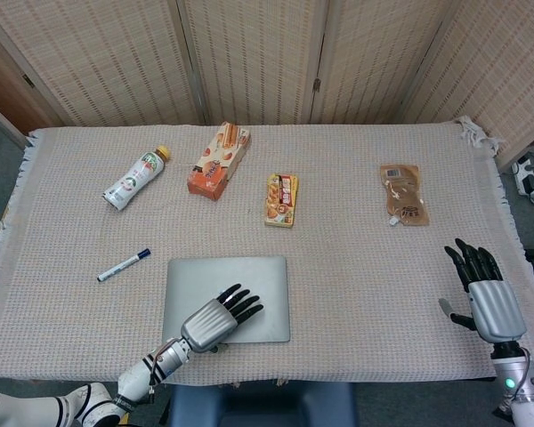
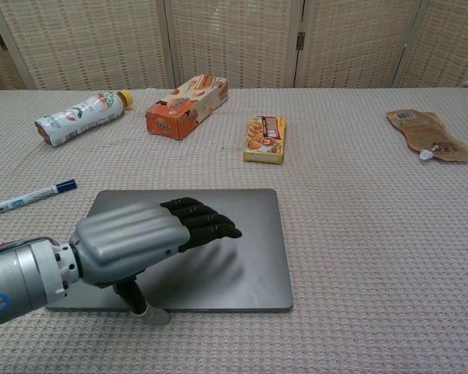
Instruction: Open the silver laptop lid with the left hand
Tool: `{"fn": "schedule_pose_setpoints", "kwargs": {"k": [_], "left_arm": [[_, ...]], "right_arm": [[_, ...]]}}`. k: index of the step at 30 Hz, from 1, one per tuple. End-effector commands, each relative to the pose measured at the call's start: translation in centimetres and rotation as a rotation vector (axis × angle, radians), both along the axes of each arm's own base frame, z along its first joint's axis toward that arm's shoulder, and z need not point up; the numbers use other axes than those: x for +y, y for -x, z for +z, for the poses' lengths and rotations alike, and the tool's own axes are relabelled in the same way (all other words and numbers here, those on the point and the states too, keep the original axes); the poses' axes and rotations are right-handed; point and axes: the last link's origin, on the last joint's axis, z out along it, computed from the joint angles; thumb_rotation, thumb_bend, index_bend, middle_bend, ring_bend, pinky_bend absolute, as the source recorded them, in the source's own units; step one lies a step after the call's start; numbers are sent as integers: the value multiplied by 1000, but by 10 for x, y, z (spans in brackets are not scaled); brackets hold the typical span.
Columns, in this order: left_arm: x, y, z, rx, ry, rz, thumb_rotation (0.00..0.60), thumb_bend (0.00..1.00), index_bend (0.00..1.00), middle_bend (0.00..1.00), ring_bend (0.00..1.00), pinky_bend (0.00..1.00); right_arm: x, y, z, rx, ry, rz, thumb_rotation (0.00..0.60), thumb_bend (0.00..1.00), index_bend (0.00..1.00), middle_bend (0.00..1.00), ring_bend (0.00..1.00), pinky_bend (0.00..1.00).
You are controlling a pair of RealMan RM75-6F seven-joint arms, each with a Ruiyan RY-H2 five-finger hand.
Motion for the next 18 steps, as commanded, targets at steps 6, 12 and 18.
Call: {"fn": "schedule_pose_setpoints", "kwargs": {"k": [6, 12, 18], "left_arm": [[1, 7, 4, -4, -15, 18, 600, 238, 66, 86, 42, 0], [2, 13, 7, -16, -22, 40, 600, 404, 78, 86, 43, 0], [4, 21, 10, -40, -51, 59, 600, 457, 91, 98, 52, 0]], "right_arm": [[0, 0, -2, 1, -2, 0, 600, 325, 0, 0, 0, 0], [0, -2, -3, 3, -9, 7, 600, 325, 0, 0, 0, 0], [2, -6, -7, 3, -25, 22, 600, 325, 0, 0, 0, 0]]}}
